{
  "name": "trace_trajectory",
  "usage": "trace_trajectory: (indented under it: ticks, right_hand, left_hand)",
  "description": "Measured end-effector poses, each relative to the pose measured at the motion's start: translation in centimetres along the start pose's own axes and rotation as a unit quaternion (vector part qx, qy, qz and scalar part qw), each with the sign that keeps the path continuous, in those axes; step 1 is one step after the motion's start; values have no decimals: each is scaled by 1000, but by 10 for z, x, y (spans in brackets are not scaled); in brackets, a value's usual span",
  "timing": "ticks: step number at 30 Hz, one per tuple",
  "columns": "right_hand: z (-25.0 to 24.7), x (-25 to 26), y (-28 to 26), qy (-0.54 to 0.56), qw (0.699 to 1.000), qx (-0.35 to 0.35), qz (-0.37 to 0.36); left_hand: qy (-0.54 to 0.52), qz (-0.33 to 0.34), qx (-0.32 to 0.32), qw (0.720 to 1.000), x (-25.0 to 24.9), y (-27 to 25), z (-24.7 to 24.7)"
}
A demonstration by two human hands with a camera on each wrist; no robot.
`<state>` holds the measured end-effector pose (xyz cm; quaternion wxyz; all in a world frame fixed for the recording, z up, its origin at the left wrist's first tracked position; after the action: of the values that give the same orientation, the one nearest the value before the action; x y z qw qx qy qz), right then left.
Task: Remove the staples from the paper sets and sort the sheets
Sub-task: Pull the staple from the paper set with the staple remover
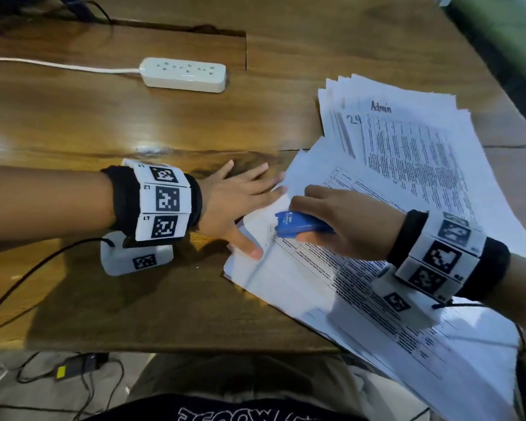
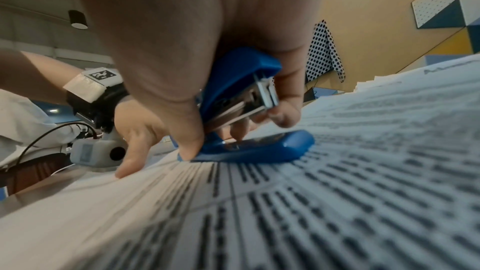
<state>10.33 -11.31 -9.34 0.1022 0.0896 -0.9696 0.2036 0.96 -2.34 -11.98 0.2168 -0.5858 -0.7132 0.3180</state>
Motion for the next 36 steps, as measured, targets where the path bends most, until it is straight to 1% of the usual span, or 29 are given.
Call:
trace_trajectory:
  ticks: [3,6,10,14,20,24,27,29,31,34,36]
  right_hand:
    - [-3,2,5,26,999,-9,-22]
    - [-6,-1,7,48,998,-16,-31]
    - [-7,-1,12,35,998,-11,-44]
    - [-6,-2,16,52,998,4,-34]
    - [9,1,16,79,997,25,8]
    - [12,6,16,47,998,43,2]
    - [4,6,19,7,998,54,-32]
    - [1,5,21,-3,996,76,-45]
    - [1,3,23,-18,995,96,-37]
    - [3,4,22,-22,994,102,-13]
    - [6,6,21,-16,994,111,9]
  left_hand:
    - [4,4,24,1000,2,5,5]
    - [4,-6,27,1000,5,10,2]
    - [8,-12,23,1000,7,21,-3]
    - [8,-12,20,1000,8,27,0]
    - [2,-9,13,1000,9,28,2]
    - [1,-4,14,1000,9,28,2]
    - [3,-6,18,1000,10,29,2]
    - [-1,-6,21,1000,10,29,2]
    - [-8,-7,14,1000,9,30,2]
    - [-9,-14,-10,1000,8,30,2]
    - [-3,-13,-15,1000,8,29,2]
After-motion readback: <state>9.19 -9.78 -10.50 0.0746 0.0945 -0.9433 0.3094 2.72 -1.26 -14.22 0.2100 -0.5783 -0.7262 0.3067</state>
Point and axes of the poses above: each hand's wrist, its own y-axis towards the middle knuckle, its own z-axis out of the palm, x = y × z, the point moved 6 cm from there along y, towards the middle knuckle, and after that the axes turned 12 degrees about x, right-handed, at the moved point
